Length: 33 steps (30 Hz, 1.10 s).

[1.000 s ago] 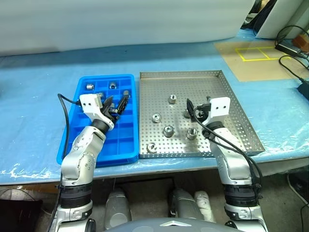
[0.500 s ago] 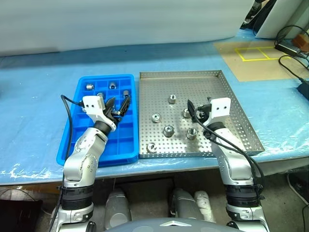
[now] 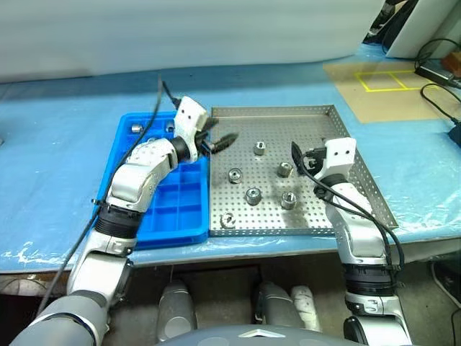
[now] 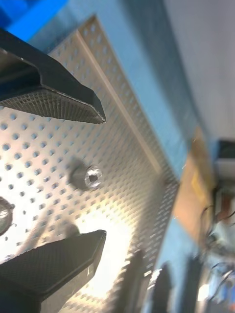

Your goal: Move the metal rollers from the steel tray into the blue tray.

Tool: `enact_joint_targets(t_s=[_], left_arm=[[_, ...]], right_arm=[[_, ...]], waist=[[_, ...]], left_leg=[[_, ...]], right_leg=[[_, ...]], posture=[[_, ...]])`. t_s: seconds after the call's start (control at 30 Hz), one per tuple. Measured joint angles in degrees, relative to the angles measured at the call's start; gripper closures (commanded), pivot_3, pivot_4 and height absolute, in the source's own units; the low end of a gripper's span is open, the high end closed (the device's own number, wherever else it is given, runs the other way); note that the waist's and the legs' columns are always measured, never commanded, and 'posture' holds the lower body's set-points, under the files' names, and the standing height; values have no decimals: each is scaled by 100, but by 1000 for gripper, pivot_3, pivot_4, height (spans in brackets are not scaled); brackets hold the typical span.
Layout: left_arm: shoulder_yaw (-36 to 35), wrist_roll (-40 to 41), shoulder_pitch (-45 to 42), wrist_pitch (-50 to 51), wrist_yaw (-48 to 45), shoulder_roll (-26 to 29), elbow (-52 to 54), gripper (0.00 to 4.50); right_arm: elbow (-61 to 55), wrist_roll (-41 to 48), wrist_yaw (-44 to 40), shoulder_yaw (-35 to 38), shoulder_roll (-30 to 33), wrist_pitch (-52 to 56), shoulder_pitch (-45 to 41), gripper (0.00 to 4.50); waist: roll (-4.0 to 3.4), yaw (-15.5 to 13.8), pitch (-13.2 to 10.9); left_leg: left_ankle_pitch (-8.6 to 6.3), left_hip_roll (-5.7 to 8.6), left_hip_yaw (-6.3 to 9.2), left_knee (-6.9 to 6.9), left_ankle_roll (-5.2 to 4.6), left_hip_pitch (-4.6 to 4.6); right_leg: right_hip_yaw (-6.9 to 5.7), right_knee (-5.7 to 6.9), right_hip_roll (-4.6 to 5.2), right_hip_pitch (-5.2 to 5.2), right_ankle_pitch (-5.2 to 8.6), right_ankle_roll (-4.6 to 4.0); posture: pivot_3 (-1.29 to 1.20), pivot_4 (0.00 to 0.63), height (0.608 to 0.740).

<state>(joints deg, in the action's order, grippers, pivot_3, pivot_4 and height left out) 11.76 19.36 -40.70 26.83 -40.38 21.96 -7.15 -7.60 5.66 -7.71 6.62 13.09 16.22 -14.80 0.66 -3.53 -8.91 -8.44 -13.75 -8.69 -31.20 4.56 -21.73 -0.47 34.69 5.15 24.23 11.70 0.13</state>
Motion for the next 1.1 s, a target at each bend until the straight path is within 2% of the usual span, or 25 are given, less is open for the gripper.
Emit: enact_joint_targets(t_s=[0.17, 0.4, 0.53, 0.7, 1.1], left_arm=[[799, -711, -799, -668, -1450, 204, -1337, 836], [1440, -1716, -1859, -1785, -2410, -421, -3362, 836], [1752, -2352, -2258, -2279, -2592, -742, -4595, 836], [1767, -2960, -2813, -2754, -2364, -997, -5733, 836], [1642, -3457, -2927, -3168, -2259, -1261, -6216, 836]], right_arm=[[-70, -62, 111, -11, -25, -77, 228, 423], [-349, -162, 373, -6, -193, -118, 579, 423], [-421, -231, 508, 9, -229, -197, 796, 423], [-429, -272, 627, 59, -270, -318, 927, 423], [-370, -310, 659, 127, -239, -558, 1008, 423]], waist=[[0, 8, -1], [0, 90, -1], [1, 153, -1], [1, 154, -1], [1, 135, -1]], left_leg=[[0, 4, -1, -5, 0, -3], [0, 8, -7, -10, -1, 16], [-1, 7, -7, -9, -2, 15], [-4, 8, -7, -7, -7, 15], [-13, 9, -11, -8, -22, 40]], right_leg=[[2, -2, 7, -2, 0, -2], [11, -1, 12, -20, 10, -20], [12, -4, 8, -19, 10, -20], [12, -10, 9, -21, 10, -21], [11, -22, 14, -52, 12, -23]], posture=[[-188, 150, 740], [-268, 150, 740], [-300, 150, 740], [-321, 150, 740], [-321, 150, 740]])
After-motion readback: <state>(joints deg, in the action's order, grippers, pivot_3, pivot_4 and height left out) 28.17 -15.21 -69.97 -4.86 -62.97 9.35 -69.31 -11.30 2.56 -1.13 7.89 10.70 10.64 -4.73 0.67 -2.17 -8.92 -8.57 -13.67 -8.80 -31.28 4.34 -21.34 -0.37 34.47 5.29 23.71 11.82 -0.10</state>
